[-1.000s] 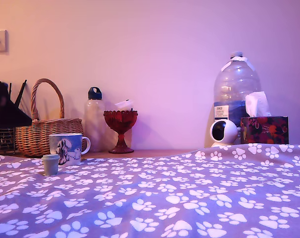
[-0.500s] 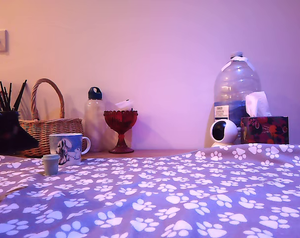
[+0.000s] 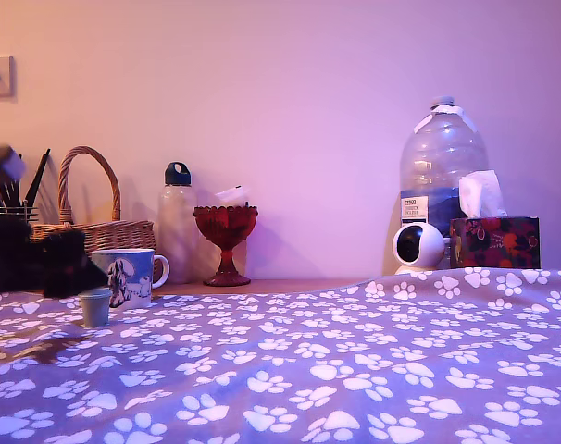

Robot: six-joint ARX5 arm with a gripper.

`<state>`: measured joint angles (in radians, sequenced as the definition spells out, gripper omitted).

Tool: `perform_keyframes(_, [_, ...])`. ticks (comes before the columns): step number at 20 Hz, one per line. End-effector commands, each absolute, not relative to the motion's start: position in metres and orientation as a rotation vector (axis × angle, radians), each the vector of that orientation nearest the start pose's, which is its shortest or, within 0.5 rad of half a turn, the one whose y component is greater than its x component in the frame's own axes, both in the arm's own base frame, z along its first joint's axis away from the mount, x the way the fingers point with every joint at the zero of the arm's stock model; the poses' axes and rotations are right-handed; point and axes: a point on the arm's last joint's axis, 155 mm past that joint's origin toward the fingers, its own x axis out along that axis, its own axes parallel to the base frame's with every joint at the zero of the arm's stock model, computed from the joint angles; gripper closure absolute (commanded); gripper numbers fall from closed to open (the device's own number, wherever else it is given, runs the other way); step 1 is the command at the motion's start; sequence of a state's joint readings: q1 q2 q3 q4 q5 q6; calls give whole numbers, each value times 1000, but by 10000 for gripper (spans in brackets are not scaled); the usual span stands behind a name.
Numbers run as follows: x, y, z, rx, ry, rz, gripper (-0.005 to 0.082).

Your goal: Pick the coffee capsule and then drop it inside the coffee cup in front of you

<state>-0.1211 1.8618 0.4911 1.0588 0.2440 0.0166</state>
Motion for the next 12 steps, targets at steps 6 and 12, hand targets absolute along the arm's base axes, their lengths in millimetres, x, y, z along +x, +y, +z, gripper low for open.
perform_keyframes(6, [456,-93,35,3,325,-352,158])
perform_keyframes(12, [476,-95,20,7,358,-353,159])
